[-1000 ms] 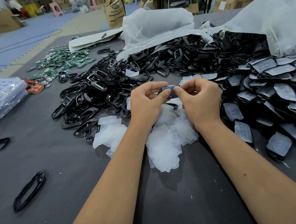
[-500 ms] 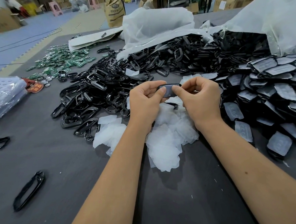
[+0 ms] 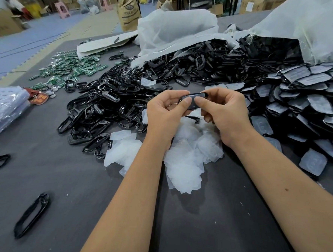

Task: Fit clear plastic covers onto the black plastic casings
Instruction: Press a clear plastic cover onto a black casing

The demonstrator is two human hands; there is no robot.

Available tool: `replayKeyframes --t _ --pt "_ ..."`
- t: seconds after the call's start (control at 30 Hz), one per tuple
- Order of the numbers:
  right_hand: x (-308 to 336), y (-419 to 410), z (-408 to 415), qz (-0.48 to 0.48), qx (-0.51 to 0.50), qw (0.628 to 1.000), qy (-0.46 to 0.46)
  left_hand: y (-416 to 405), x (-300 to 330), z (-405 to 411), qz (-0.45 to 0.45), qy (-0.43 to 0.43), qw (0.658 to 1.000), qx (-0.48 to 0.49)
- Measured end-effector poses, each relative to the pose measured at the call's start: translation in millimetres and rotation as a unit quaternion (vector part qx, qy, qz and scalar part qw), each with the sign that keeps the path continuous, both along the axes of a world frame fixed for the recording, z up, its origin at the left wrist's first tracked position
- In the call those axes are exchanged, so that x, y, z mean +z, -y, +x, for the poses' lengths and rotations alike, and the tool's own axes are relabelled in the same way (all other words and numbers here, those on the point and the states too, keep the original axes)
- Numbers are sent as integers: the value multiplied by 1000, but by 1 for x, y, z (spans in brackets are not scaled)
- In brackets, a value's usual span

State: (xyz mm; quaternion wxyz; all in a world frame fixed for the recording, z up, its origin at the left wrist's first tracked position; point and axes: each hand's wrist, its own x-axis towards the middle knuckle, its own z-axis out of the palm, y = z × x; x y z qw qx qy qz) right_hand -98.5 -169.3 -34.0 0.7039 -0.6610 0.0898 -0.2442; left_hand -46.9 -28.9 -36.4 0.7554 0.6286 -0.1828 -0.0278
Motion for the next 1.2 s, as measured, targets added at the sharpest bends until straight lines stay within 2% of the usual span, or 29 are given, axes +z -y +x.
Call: replayKeyframes --t 0.3,0.73,1.03,1.2 --pt "-2 1 2 20 -6 1000 5 1 0 -2 -9 -7 1000 -20" --pt "-3 -2 5 30 12 999 10 2 -3 2 3 -27 999 18" --pt "-10 -2 6 -119 -64 991 -11 2 -2 1 8 -18 1000 10" --pt "-10 -2 5 -139 -79 987 -5 1 -2 1 6 -25 1000 6"
